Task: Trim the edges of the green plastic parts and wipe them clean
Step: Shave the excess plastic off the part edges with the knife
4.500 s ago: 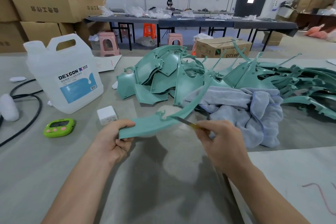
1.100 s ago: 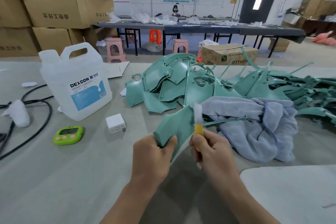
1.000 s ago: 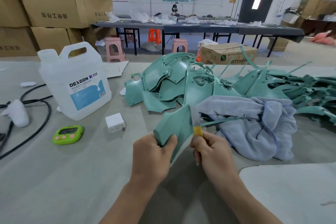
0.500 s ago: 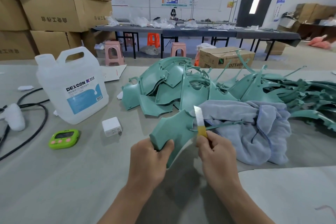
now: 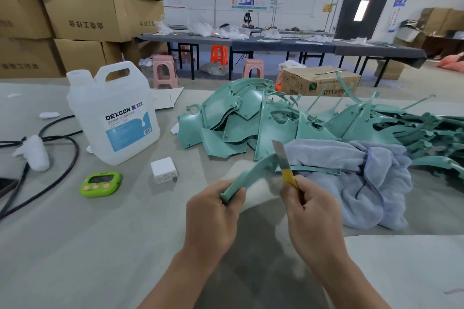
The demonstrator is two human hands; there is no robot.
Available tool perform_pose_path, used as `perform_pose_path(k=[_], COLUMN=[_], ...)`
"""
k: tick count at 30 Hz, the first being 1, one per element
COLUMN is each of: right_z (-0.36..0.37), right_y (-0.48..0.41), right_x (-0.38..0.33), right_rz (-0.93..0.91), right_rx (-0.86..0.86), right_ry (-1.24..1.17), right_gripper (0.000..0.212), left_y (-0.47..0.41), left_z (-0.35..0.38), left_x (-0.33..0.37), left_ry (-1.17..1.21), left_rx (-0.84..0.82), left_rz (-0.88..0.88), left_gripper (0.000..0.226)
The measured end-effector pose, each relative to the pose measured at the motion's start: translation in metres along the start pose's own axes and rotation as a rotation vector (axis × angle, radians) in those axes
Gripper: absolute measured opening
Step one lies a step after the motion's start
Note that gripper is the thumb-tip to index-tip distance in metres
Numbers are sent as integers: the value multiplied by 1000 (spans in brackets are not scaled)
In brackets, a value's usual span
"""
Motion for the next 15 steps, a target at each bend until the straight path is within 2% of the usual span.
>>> perform_pose_path(k=[3, 8, 11, 13, 15], right_z=[-2, 3, 1, -4, -14], right_y=[4, 20, 27, 21, 10], right_x=[-12, -32, -41, -35, -25], right_rz=[-84, -231, -315, -287, -206], right_rx=[37, -71, -120, -90, 3], right_ry=[99, 224, 230, 258, 244], right_gripper=[35, 32, 29, 29, 40], left_y=[1, 2, 1, 0, -1], left_z=[1, -2, -4, -4, -2], left_x=[1, 4, 1, -1, -3], left_ry=[25, 96, 54, 34, 32], left_rx=[-25, -49, -58, -57, -61], left_rz=[64, 120, 142, 138, 102], left_gripper=[33, 22, 15, 16, 20])
Point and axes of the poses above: each hand's wrist, its own y-axis away from the middle knuckle, its own z-axis out of the palm, x = y × z, the point moved 5 cm from there along -y, towards the middle knuckle, and after that the axes turned 2 degrees about -x, right-handed, at the moved point
